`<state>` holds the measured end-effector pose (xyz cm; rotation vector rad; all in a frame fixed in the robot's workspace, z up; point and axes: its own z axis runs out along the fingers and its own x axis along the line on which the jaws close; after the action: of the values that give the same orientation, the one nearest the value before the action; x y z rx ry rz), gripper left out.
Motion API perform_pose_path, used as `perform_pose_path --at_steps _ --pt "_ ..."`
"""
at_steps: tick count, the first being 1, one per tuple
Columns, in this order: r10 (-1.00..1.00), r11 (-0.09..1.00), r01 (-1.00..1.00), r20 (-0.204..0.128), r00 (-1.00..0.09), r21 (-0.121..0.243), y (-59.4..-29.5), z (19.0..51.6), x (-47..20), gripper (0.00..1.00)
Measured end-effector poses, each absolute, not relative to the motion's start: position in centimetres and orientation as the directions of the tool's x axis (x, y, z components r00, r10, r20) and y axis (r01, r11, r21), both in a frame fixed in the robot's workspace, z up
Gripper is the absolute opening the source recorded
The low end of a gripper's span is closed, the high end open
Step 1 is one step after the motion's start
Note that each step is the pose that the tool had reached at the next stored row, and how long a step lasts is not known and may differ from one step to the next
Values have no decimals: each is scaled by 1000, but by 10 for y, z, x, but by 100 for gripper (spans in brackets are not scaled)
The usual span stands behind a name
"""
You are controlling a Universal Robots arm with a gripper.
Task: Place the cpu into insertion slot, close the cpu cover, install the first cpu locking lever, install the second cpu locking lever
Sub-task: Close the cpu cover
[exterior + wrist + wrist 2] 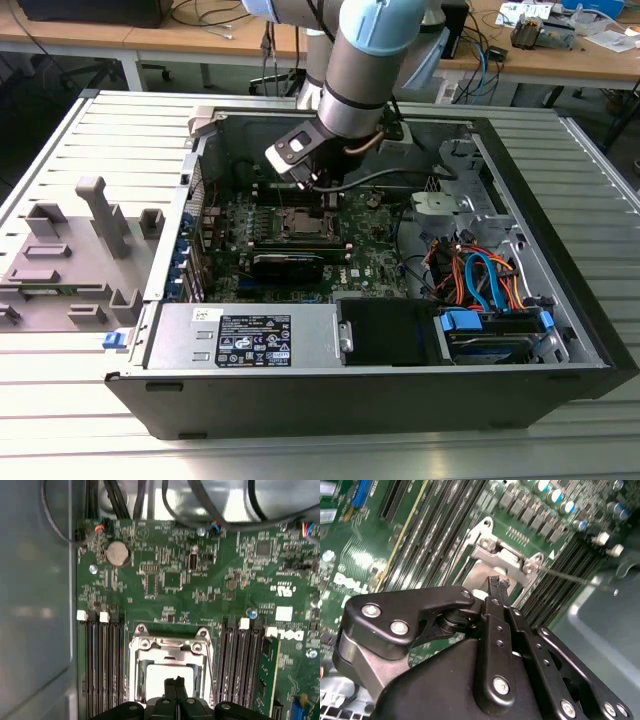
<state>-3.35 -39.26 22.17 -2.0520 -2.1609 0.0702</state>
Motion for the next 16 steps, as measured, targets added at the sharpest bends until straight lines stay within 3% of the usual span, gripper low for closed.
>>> perform_pose_path --at_steps 11,16 --pt "995 60 988 83 -48 -143 -393 202 -54 11" --pt "995 60 988 84 -48 -143 -393 211 -53 11"
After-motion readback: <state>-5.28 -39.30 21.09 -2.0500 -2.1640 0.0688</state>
